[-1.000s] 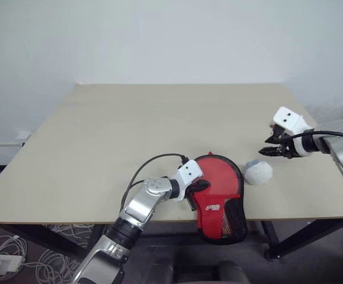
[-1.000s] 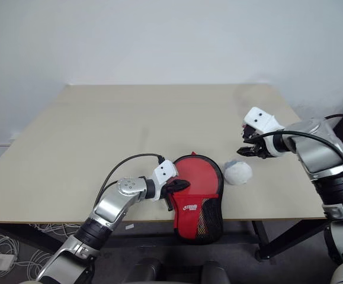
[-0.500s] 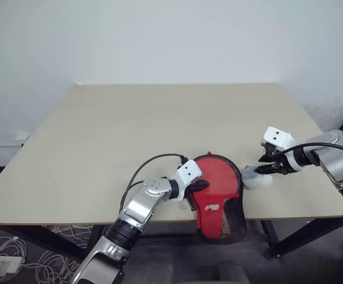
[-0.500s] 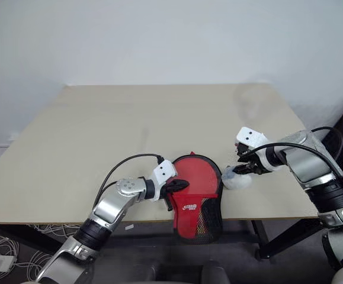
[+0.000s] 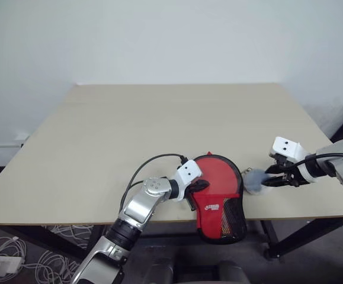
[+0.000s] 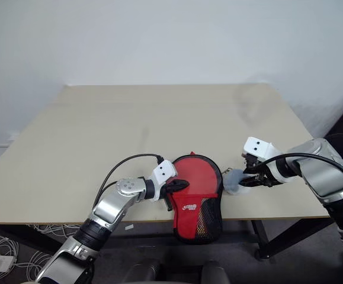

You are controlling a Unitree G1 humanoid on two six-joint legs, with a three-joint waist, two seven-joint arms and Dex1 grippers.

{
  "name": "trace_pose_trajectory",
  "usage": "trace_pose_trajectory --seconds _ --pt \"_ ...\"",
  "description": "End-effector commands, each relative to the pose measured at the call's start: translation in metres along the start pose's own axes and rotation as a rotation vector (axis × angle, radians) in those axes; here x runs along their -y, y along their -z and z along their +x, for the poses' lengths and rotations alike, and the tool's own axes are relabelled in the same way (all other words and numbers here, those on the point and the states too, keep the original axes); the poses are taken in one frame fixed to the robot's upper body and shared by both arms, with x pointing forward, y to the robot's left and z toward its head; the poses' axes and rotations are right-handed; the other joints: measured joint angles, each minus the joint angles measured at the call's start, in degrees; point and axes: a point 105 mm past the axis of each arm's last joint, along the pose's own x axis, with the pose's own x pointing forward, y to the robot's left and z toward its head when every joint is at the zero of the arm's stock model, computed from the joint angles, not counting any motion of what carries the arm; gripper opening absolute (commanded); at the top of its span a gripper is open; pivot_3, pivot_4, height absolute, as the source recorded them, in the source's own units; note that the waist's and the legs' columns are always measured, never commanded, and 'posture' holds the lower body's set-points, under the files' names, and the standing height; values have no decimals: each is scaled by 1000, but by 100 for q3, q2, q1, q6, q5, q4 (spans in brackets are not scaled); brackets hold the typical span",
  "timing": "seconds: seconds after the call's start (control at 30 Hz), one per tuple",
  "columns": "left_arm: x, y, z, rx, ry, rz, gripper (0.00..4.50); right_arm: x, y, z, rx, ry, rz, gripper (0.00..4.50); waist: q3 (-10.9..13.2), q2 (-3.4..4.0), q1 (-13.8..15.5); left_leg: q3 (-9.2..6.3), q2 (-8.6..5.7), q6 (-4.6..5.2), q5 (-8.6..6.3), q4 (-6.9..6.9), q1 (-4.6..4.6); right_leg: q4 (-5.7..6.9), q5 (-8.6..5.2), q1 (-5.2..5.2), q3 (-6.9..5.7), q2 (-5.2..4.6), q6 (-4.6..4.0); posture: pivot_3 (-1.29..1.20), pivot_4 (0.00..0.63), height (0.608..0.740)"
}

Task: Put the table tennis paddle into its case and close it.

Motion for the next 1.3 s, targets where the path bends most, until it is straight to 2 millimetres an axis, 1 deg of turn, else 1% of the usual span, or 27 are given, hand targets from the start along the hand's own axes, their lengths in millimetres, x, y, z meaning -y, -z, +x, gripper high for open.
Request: trace_pose_trajectory --seconds 0.03,0.27,0.47,0.67,0.8,0.87,1.07,1.27,1.3 --pt "0 30 -2 -109 -5 -50 0 4 -6 -13 29 42 -27 2226 0 -1 0 0 0 0 0 0 0 0 0 0 0 0 0 0 0 740" --pt "0 28 -1 -107 -1 -45 0 0 2 -7 13 47 -24 2226 0 -1 0 1 -1 0 0 0 -1 0 0 0 1 0 0 0 0 740" --pt "0 28 -1 -108 -1 -43 0 -4 2 3 22 46 -17 2226 0 -2 2 0 0 0 0 1 0 0 0 1 0 0 0 0 0 740" --pt "-2 28 -1 -108 -5 -41 0 8 -10 18 59 109 -2 2226 -2 -3 0 0 0 0 0 1 1 0 0 2 0 1 0 0 0 740" --pt "-2 28 -1 -108 -6 -41 0 21 -21 27 92 160 24 2226 -4 -6 1 0 0 0 0 2 3 1 1 4 1 2 -1 0 0 740" --pt "-1 28 -2 -107 -6 -41 0 25 -24 30 96 169 29 2226 -5 -8 0 -1 0 0 0 2 4 1 1 4 0 3 -1 0 0 740" --pt "-1 28 -2 -106 -7 -42 0 22 -24 40 83 141 12 2226 -13 -13 -2 -1 0 0 0 2 4 1 1 6 0 3 -1 0 0 740" --pt "-1 27 -1 -105 -7 -43 0 17 -18 48 58 112 3 2226 -27 -27 -2 -2 0 0 0 0 5 1 1 6 0 4 -1 0 0 740" --pt "-1 27 -1 -105 -7 -43 0 17 -17 49 54 110 3 2064 -32 -32 -2 -2 1 0 0 0 5 0 1 6 -1 4 -1 0 0 740"
